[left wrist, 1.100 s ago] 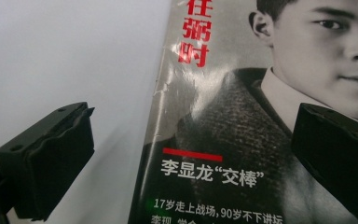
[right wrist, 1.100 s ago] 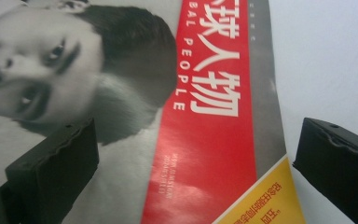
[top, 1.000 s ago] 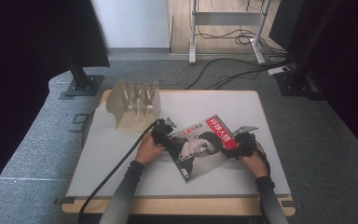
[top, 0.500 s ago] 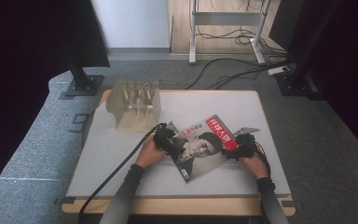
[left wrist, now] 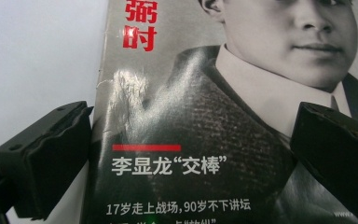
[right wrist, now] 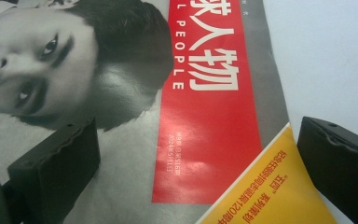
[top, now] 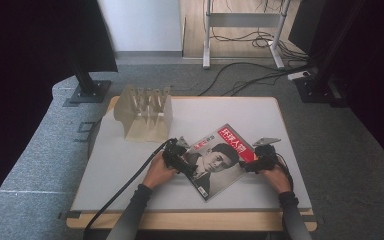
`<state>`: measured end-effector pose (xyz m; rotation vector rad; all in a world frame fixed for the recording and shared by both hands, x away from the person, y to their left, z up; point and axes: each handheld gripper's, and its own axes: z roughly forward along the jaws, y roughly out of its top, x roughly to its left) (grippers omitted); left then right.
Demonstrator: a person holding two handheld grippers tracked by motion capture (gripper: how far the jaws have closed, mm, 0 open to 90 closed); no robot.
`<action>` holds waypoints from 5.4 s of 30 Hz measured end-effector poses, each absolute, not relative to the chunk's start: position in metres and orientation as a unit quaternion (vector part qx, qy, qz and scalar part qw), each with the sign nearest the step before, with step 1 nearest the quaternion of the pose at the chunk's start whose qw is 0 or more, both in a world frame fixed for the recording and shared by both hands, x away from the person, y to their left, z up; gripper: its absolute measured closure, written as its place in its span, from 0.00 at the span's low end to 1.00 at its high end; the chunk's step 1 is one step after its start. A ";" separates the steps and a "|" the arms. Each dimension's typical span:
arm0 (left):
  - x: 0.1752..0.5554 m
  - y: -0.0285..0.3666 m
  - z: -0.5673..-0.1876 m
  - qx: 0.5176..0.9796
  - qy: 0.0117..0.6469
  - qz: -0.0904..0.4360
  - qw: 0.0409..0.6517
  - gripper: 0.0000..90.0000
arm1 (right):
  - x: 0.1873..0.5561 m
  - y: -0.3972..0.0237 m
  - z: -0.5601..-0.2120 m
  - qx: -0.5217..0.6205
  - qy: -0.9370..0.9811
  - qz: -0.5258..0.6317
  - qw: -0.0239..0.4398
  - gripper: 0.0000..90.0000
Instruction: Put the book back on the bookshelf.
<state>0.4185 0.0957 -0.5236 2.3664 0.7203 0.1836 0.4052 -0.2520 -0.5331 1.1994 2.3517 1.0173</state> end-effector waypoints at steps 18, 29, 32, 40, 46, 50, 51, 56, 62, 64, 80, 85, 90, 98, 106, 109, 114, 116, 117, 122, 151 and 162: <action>0.371 0.127 -0.523 0.898 0.291 0.076 0.322 0.00 | 0.374 -0.220 -0.532 0.391 0.834 0.355 0.157 0.00; 0.361 0.126 -0.523 0.895 0.296 0.080 0.323 0.00 | 0.341 -0.236 -0.520 0.376 0.842 0.337 0.189 0.05; 0.354 0.124 -0.522 0.898 0.295 0.079 0.317 0.00 | 0.336 -0.237 -0.527 0.374 0.847 0.331 0.185 0.05; 0.347 0.132 -0.518 0.907 0.283 0.076 0.304 0.00 | 0.342 -0.239 -0.531 0.387 0.840 0.331 0.184 0.00; 0.370 0.164 -0.500 0.889 0.318 0.122 0.306 0.00 | 0.349 -0.239 -0.533 0.397 0.834 0.338 0.182 0.00; 0.386 0.178 -0.506 0.890 0.336 0.138 0.276 0.00 | 0.356 -0.237 -0.532 0.398 0.835 0.331 0.186 0.00; 0.388 0.180 -0.508 0.891 0.336 0.139 0.271 0.00 | 0.358 -0.236 -0.532 0.399 0.835 0.329 0.188 0.00; 0.394 0.183 -0.519 0.888 0.344 0.123 0.279 0.00 | 0.369 -0.232 -0.530 0.399 0.838 0.320 0.192 0.00; 0.385 0.180 -0.521 0.886 0.340 0.127 0.288 0.00 | 0.382 -0.230 -0.529 0.401 0.838 0.315 0.196 0.00; 0.379 0.178 -0.521 0.886 0.336 0.128 0.293 0.00 | 0.387 -0.230 -0.530 0.402 0.837 0.316 0.195 0.00; 0.344 0.157 -0.527 0.888 0.305 0.113 0.326 0.00 | 0.431 -0.229 -0.529 0.428 0.827 0.308 0.195 0.00; 0.338 0.147 -0.528 0.892 0.289 0.109 0.331 0.00 | 0.444 -0.226 -0.528 0.432 0.827 0.305 0.192 0.00; 0.332 0.134 -0.528 0.897 0.272 0.100 0.334 0.00 | 0.457 -0.219 -0.527 0.435 0.825 0.299 0.203 0.00; 0.332 0.134 -0.528 0.896 0.274 0.099 0.335 0.00 | 0.459 -0.215 -0.516 0.428 0.829 0.308 0.185 0.06; 0.331 0.132 -0.528 0.895 0.277 0.101 0.334 0.00 | 0.463 -0.193 -0.511 0.427 0.820 0.363 0.115 0.09; 0.331 0.131 -0.528 0.895 0.279 0.101 0.334 0.00 | 0.467 -0.184 -0.514 0.426 0.821 0.365 0.104 0.15; 0.330 0.127 -0.528 0.894 0.280 0.102 0.334 0.00 | 0.475 -0.177 -0.519 0.437 0.814 0.371 0.089 0.19; 0.330 0.127 -0.528 0.894 0.281 0.101 0.334 0.00 | 0.477 -0.176 -0.520 0.439 0.811 0.378 0.080 0.23; 0.330 0.127 -0.528 0.894 0.281 0.101 0.333 0.00 | 0.478 -0.175 -0.521 0.440 0.809 0.383 0.074 0.23; 0.331 0.126 -0.529 0.893 0.283 0.100 0.334 0.00 | 0.478 -0.176 -0.521 0.451 0.804 0.382 0.073 0.28; 0.331 0.126 -0.529 0.894 0.283 0.101 0.333 0.00 | 0.476 -0.158 -0.514 0.409 0.835 0.352 0.105 0.74; 0.331 0.126 -0.529 0.894 0.283 0.101 0.333 0.00 | 0.456 -0.146 -0.485 0.357 0.858 0.339 0.146 0.96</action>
